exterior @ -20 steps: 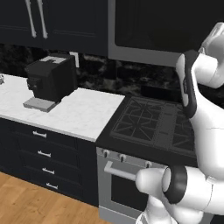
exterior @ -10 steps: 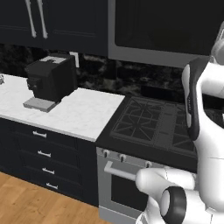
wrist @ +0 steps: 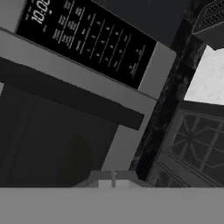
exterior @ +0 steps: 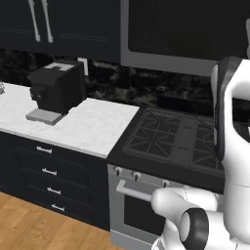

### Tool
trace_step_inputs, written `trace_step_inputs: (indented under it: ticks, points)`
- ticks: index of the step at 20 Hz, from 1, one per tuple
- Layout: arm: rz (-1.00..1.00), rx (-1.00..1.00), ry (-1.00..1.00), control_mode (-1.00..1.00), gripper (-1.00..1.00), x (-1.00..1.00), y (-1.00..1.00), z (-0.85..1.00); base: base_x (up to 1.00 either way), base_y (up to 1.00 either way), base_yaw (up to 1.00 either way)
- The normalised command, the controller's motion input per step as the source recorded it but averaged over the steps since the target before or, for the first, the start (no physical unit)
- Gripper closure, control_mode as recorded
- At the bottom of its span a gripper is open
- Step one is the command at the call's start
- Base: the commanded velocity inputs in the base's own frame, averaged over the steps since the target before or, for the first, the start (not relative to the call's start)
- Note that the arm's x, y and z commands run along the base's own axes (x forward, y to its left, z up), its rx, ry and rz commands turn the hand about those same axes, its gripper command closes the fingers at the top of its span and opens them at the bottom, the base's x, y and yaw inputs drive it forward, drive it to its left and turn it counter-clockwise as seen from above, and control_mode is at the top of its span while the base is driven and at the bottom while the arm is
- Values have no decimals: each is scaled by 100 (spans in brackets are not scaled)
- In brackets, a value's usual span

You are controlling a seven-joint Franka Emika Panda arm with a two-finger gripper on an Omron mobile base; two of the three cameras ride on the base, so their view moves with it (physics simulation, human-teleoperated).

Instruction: Pick the lime from the sink and place it in the bowl. Then pick the bowl and place it in the microwave. Then close the microwave door and press the start button.

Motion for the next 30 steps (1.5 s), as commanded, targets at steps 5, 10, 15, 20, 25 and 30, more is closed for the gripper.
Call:
trace_step_inputs:
  ticks: [5, 10, 15, 20, 25, 30]
  points:
    - [0, -48, 43, -100, 100, -61, 3, 7, 0, 0, 0]
    - [1, -48, 24, -100, 100, -65, 0, 0, 0, 0, 0]
    - [10, -42, 7, -100, 100, -67, 0, -7, 0, 0, 0]
    - [43, -10, 0, -100, 100, -52, -8, -30, 0, 0, 0]
    - [32, -13, -2, -100, 100, -9, 3, -34, 0, 0, 0]
    - [0, -41, -12, -100, 100, 0, 33, -13, 0, 0, 0]
